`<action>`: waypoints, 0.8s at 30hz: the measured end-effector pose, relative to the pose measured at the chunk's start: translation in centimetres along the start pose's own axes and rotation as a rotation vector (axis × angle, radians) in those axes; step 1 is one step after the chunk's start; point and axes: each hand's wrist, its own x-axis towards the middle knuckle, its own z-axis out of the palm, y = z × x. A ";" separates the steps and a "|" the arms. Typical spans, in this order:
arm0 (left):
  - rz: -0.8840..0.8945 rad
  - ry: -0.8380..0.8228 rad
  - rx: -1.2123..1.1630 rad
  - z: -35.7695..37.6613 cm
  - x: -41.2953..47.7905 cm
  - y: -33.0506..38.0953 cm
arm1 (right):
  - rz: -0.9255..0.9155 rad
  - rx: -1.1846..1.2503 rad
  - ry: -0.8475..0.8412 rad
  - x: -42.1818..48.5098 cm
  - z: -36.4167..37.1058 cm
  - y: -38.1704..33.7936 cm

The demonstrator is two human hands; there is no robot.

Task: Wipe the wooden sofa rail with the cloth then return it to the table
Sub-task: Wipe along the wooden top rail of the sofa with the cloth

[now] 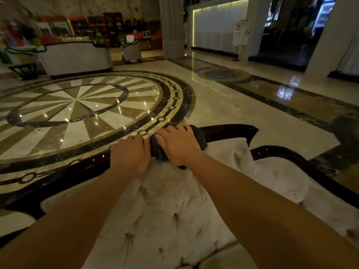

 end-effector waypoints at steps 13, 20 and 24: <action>0.088 -0.055 0.069 4.0 4.5 14.8 | 0.186 0.099 -0.171 -2.9 -0.6 17.3; 0.088 -0.031 0.221 9.0 6.4 25.7 | 0.132 0.235 0.021 -4.9 1.5 25.5; 0.123 -0.039 0.241 10.8 7.4 30.2 | 0.212 0.556 -0.058 -6.7 3.1 31.6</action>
